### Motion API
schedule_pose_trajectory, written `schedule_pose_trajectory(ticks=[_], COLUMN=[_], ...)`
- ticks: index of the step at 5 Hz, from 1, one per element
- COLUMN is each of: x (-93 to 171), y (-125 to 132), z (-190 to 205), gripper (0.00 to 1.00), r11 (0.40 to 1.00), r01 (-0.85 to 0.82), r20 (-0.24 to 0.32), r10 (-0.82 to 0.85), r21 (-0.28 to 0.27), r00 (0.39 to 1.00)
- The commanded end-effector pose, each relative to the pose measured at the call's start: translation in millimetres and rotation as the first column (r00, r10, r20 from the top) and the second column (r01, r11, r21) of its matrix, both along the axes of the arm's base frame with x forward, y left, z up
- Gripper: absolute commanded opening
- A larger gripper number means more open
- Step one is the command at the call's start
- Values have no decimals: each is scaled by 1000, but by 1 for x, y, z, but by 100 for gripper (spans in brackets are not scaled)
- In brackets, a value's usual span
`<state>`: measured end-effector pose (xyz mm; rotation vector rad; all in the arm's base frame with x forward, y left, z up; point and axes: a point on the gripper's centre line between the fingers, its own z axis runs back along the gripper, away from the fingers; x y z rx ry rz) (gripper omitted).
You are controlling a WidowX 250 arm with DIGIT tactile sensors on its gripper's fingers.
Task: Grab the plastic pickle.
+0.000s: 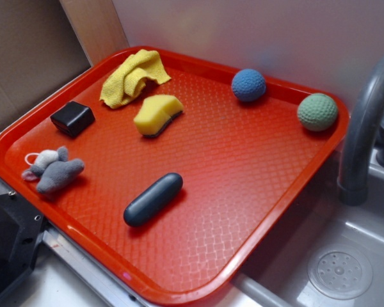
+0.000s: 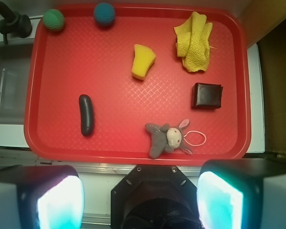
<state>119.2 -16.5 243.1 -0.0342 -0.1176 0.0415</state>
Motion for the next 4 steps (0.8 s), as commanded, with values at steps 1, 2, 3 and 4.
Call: schedule_pose_trajectory(ticks=[1,2,3,4], x=[0,19,33,39], y=[0,-38,-66,-92], z=[0,-45,-83,-110], gripper=[100,100,100,100], r11=[1000,998,992,979], r01=[0,2,125,201], r20=[0,17,133,117], r10=[0,-3,-121,-197], r21=[0,64,-28,-22], r00=[1000,1000,984,973])
